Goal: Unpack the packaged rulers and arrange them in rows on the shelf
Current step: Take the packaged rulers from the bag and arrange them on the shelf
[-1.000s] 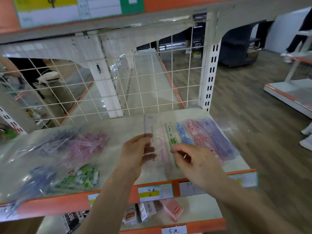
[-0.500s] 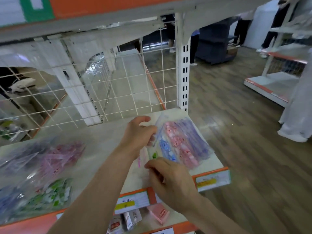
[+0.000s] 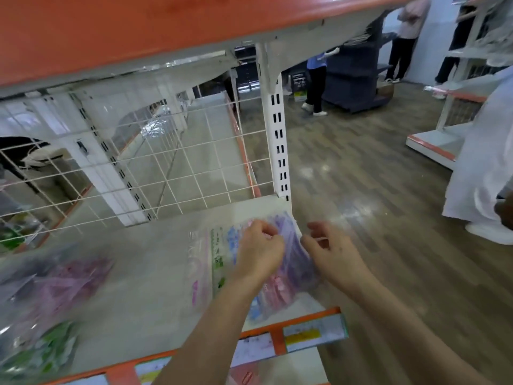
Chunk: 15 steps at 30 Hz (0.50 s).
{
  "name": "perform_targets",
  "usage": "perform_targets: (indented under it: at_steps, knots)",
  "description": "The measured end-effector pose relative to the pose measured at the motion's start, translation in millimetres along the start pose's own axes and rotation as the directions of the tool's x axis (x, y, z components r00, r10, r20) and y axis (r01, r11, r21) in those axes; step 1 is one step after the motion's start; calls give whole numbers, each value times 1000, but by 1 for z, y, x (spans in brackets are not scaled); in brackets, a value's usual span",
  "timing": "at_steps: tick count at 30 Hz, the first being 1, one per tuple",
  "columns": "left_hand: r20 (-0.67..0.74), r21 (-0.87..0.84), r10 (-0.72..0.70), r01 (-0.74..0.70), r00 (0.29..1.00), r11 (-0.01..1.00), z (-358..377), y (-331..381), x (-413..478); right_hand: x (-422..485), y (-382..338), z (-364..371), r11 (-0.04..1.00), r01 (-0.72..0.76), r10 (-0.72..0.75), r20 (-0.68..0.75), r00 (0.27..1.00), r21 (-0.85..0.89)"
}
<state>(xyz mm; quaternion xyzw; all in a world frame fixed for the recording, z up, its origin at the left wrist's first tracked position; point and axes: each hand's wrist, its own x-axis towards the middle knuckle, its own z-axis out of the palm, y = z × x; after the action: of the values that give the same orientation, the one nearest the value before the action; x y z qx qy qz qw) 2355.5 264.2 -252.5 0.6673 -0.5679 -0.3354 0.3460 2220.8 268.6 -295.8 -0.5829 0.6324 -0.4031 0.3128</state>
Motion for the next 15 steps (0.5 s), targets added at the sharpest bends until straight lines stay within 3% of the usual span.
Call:
perform_targets:
  at_steps: [4,9,15]
  knots:
    - [36,179,15,-21,999,984,6,7,-7,13,-2,3,994,25,-14,110,994,-102]
    - [33,396,13,-24,999,918,5,11,-12,18,-5,-3,972,88,-54,159,986,-218]
    - [20,542,42,-46,999,839,6,15,-16,20,-11,-2,943,142,-92,172,981,-301]
